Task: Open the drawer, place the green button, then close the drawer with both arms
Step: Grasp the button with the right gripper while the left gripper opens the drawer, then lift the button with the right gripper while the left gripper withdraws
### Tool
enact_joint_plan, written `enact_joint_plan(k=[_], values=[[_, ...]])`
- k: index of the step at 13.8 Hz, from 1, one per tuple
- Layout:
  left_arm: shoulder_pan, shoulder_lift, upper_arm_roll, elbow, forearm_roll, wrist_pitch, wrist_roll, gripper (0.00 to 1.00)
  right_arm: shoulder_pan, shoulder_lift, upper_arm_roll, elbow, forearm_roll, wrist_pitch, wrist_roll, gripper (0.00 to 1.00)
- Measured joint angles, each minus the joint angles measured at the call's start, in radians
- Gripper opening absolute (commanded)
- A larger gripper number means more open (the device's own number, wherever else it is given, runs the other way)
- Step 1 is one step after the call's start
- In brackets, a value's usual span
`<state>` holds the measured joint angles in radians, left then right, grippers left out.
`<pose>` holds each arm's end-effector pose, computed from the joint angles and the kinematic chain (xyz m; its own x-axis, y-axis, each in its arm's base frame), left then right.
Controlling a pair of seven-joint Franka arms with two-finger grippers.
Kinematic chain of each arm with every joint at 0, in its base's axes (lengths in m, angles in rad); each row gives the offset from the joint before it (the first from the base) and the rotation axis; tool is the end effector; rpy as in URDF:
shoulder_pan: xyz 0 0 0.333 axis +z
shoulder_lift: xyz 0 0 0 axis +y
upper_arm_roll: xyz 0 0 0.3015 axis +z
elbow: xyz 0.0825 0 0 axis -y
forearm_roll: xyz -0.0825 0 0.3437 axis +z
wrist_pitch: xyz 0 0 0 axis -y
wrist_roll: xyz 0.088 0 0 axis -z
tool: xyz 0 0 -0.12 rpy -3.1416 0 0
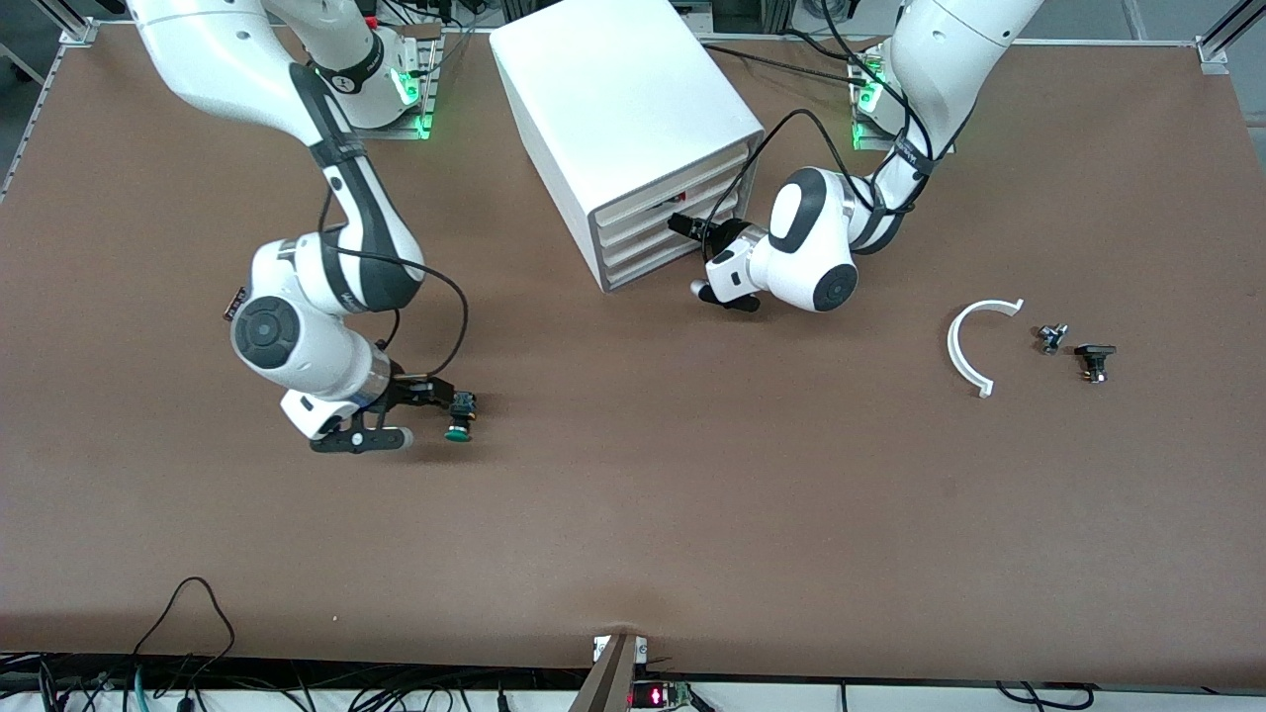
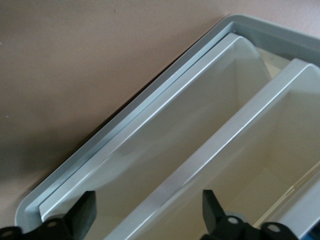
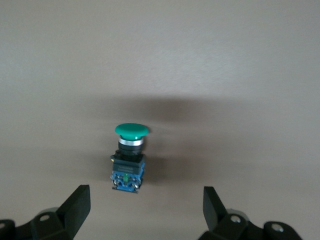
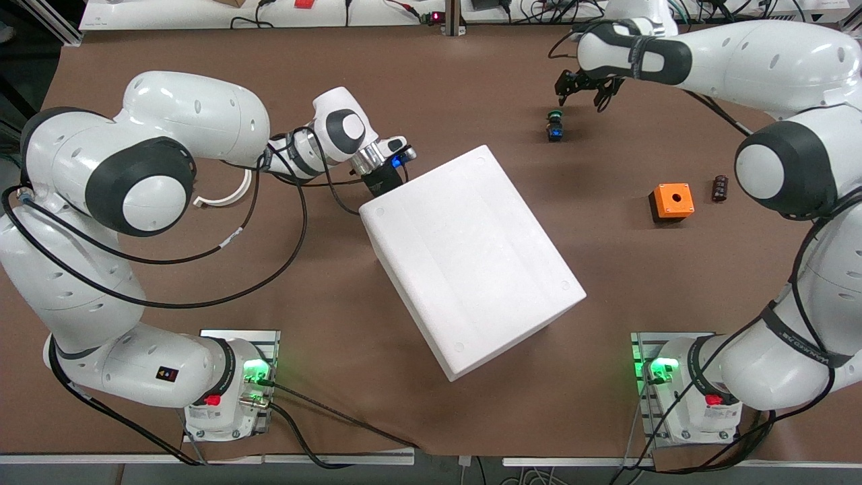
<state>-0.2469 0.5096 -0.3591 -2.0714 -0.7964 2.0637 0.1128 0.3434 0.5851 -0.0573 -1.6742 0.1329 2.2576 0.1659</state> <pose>0.3930 -0.3317 0.1952 0.7880 -0.2996 -0.5379 0.0829 -0.8141 0.5748 0.6126 0.1894 0.2646 0.9988 0.0459 -0.0143 0.0448 -0.9966 -0.0696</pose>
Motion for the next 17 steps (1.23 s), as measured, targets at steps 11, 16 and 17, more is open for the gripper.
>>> enact_joint_plan(k=[11,16,17], values=[[0.019,-0.038,0.098,0.018,0.052,0.102,0.143,0.50,0.054,0.109,-0.002,-0.008,0.000,0.113,0.061,0.89],[0.053,-0.039,0.204,0.041,0.091,0.128,0.192,1.00,0.058,0.115,-0.001,-0.017,0.000,0.114,0.061,0.51],[0.051,-0.040,0.203,0.042,0.093,0.136,0.192,1.00,0.062,0.115,-0.001,-0.017,0.000,0.114,0.061,0.45]])
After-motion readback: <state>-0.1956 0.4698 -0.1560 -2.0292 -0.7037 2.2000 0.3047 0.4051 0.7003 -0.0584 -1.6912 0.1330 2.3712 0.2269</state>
